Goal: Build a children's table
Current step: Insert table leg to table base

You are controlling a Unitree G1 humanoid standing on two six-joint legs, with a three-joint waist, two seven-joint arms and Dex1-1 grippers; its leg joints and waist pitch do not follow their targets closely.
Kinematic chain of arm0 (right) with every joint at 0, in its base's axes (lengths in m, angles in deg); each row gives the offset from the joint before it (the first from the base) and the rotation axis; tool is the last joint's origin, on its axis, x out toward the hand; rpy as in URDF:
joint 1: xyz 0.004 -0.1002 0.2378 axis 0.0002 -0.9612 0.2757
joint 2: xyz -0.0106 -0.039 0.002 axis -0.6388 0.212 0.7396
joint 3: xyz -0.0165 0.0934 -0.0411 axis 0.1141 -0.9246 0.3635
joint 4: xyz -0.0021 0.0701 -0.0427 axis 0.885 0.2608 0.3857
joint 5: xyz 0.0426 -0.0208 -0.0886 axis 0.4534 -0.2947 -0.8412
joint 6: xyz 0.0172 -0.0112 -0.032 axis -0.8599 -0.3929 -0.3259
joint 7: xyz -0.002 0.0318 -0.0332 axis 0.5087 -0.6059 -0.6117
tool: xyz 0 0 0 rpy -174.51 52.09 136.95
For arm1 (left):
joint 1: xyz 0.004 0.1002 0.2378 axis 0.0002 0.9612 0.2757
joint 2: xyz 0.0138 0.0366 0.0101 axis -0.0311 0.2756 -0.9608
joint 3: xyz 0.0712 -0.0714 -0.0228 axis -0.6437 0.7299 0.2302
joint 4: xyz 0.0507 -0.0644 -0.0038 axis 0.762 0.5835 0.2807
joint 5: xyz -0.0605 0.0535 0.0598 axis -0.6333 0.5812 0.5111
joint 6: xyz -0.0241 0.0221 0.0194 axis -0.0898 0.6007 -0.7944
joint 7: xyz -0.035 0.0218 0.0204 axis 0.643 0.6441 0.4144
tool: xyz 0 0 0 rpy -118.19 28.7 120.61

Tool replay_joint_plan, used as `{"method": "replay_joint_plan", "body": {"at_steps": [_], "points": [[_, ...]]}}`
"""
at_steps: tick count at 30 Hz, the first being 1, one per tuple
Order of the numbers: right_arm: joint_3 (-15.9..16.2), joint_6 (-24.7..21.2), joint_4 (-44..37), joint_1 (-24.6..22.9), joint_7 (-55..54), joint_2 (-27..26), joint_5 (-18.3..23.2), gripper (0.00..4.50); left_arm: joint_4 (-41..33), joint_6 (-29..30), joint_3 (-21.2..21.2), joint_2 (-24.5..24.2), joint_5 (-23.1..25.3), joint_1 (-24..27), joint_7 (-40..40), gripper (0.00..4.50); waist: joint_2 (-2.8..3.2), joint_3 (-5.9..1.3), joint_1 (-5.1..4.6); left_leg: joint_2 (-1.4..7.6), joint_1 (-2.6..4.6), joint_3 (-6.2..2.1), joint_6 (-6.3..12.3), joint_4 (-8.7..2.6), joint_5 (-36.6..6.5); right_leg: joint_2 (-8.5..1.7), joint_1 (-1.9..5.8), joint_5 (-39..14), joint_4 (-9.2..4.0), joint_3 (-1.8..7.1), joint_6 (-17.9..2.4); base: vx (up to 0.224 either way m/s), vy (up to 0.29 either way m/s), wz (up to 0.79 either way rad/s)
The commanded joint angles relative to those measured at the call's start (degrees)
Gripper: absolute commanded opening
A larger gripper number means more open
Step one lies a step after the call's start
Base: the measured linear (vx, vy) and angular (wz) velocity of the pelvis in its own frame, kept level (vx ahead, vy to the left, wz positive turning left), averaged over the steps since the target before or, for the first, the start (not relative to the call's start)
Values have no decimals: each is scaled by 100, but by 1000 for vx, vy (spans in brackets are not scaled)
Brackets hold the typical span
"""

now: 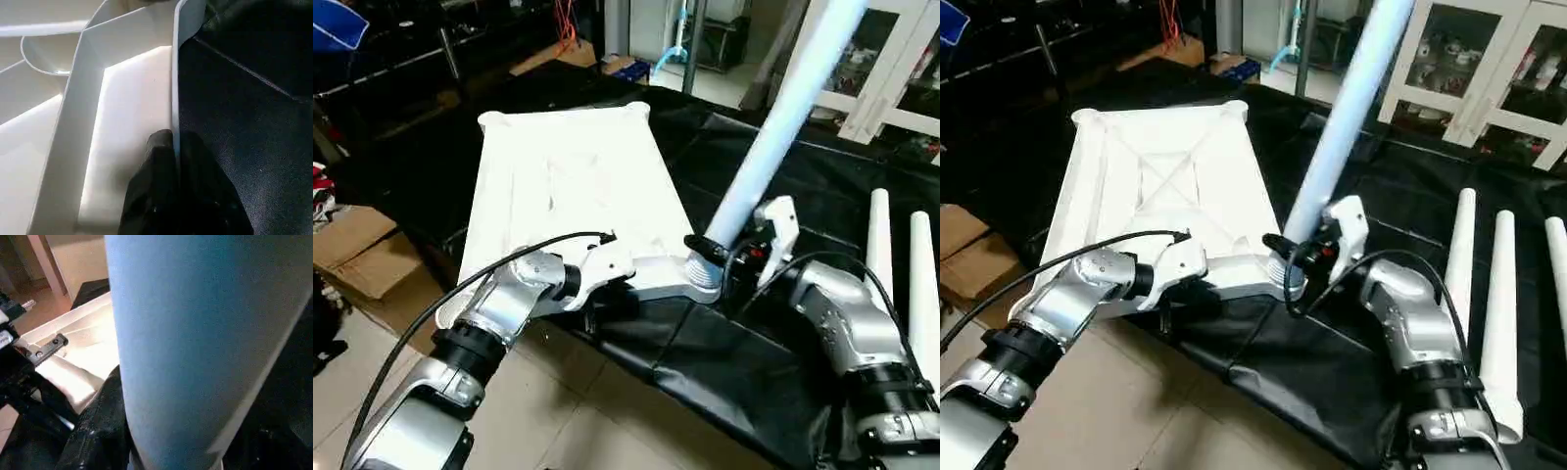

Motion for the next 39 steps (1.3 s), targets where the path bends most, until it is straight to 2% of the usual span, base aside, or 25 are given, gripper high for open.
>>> {"method": "replay_joint_plan", "body": {"at_steps": [1,5,11,14,16,20,23,27,31,39], "points": [[36,100,92,145,-1,-15,-90,186,200,67,-141,54,-25,332,23,0,-106,-321,28,301,120,-147,704,-406,-250,-278,195,748,-324,116,-1861,0,0,0],[143,245,368,303,121,-4,-274,186,127,77,-132,32,-1,373,26,0,-131,-307,27,299,117,-142,680,-412,-315,-276,194,547,-342,118,-1833,0,0,0],[619,407,488,203,358,222,-733,186,91,117,-90,43,18,395,-36,0,-133,-295,43,305,120,-144,737,-410,-263,-282,190,580,-342,116,-1806,0,0,0],[626,440,499,182,406,272,-780,186,73,132,-77,28,24,397,-33,0,-137,-279,40,306,122,-144,686,-425,-421,-283,185,353,-367,124,-1783,0,0,0],[620,474,474,152,440,355,-826,186,72,141,-67,10,28,387,-23,0,-113,-275,46,311,131,-150,659,-434,-451,-275,176,350,-367,122,-1780,0,0,0],[525,496,482,137,478,441,-793,186,84,154,-51,-6,46,362,-17,0,-122,-274,41,306,125,-148,680,-432,-421,-271,183,489,-362,121,-1800,0,0,0],[523,496,484,96,530,505,-773,186,82,171,-49,-7,49,355,-20,0,-103,-251,40,311,128,-150,663,-448,-518,-270,168,396,-382,122,-1802,0,0,0],[571,443,538,38,610,559,-787,186,63,195,-54,-19,46,349,7,0,-83,-239,37,315,131,-159,606,-466,-635,-271,166,325,-395,121,-1799,0,0,0],[793,374,543,-22,761,600,-920,186,77,204,-59,-7,54,325,6,0,-94,-235,38,319,134,-160,582,-479,-674,-271,166,319,-401,120,-1801,0,0,0],[884,482,694,38,800,713,-1085,186,104,217,-41,13,47,277,0,0,-93,-211,35,326,141,-161,492,-511,-855,-272,149,102,-438,123,-1768,0,0,0]]}}
